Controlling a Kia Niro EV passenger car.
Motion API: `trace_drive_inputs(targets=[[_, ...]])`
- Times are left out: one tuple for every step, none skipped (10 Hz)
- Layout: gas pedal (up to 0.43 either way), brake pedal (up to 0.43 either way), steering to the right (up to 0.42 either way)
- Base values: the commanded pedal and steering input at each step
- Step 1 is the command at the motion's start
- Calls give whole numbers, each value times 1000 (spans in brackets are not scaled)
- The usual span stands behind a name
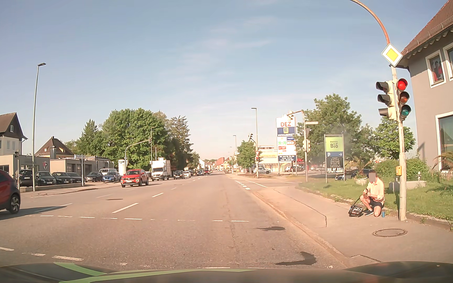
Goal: Follow the waypoints while adhering to traffic rules and regulations
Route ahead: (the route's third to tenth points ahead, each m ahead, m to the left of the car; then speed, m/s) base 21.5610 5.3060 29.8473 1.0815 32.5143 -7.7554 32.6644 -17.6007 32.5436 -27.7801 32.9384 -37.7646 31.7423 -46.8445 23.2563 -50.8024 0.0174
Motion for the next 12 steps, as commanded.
trace_drive_inputs(targets=[[0, 287, -1], [0, 280, -1], [0, 287, -1], [0, 287, 0], [0, 287, 0], [0, 280, -1], [0, 287, -1], [0, 287, -1], [0, 287, -1], [0, 293, -1], [0, 287, 0], [0, 287, -1]])
